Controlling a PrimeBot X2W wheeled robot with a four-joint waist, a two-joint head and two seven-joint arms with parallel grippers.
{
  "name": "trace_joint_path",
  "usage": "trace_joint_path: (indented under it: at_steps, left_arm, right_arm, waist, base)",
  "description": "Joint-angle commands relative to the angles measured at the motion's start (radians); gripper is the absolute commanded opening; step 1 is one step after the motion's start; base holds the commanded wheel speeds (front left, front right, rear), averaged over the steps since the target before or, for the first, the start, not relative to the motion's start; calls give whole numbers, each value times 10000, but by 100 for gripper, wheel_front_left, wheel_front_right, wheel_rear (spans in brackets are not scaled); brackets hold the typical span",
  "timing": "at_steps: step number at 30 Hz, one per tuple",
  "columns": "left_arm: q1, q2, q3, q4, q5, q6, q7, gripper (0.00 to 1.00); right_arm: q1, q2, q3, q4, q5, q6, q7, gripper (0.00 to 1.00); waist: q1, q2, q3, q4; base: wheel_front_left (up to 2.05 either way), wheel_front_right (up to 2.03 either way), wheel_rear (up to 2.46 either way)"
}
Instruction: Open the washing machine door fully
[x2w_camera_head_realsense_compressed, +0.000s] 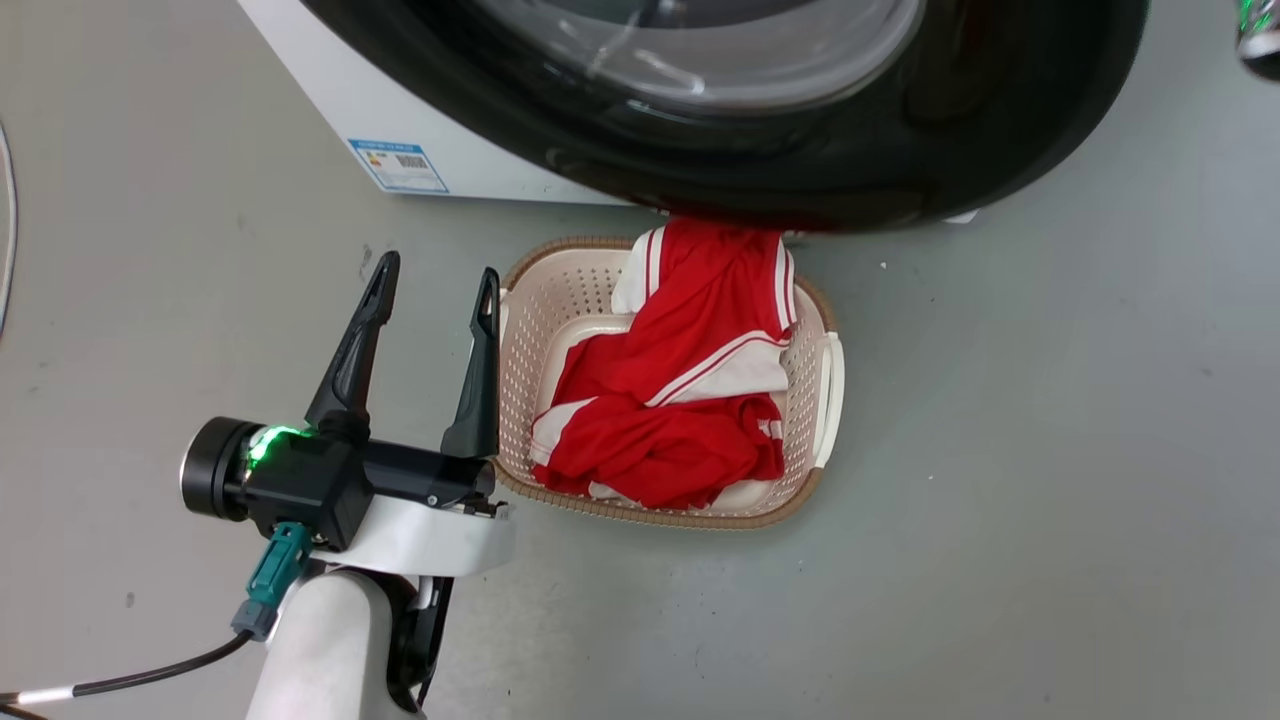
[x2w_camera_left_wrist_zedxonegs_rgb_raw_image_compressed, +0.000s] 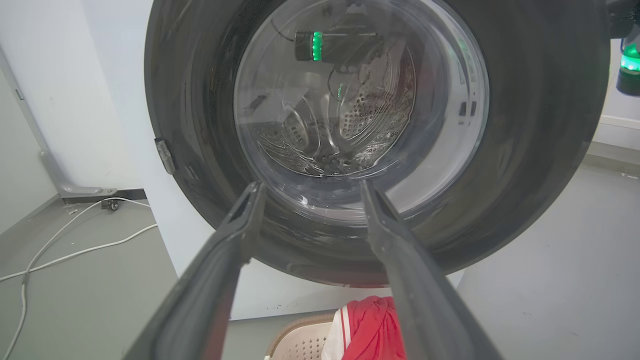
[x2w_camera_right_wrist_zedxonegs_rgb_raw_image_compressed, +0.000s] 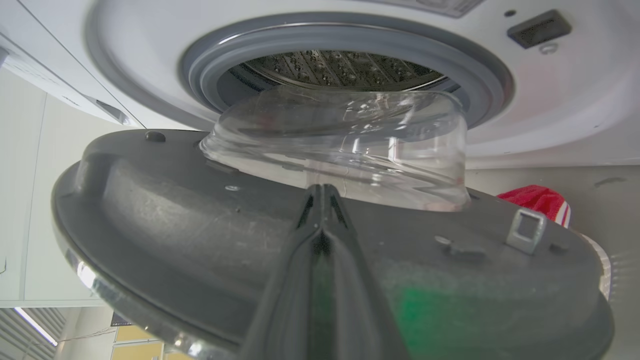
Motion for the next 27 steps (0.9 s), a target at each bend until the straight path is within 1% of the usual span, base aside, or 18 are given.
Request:
trace_joint_path:
  at_steps: [1,7,13,20,25,27]
  left_arm:
    - [143,-7,13,35,31,18,-24,100]
    - [366,-7,24,192,87,33,-24,100]
    - [689,-7,122,336,73,85,-24,100]
    - [1034,-9,91,523,42,160,-24,100]
    - [1238,-7,-18,640,-35,213,-24,100]
    - [1322,-8,-42,656,-49,234,-24,100]
  right_arm:
    - [427,-16,-34,-295,197,0,165,0]
    - [1588,-127,-74,-1485,677,0,329,0]
    - [2932,-136,234,-2773,1066,0,268,0]
    - [4327,-159,1011,-4238,1604,0,27,0]
    - [5023,-403,1553,-5262,2006,0,-234,0]
    - [5255,-406,1777,-5676,2180,0,-350,0]
  waist:
    - [0,0,-186,-84]
    - [0,0,-682,-211]
    - [0,0,-1246,-350]
    - [0,0,-1864,-427]
    - [0,0,-2270,-364]
    - [0,0,-2415,-339]
  base:
    - [0,0,0]
    - [0,0,0]
    - [0,0,0]
    - [0,0,0]
    - [0,0,0]
    - [0,0,0]
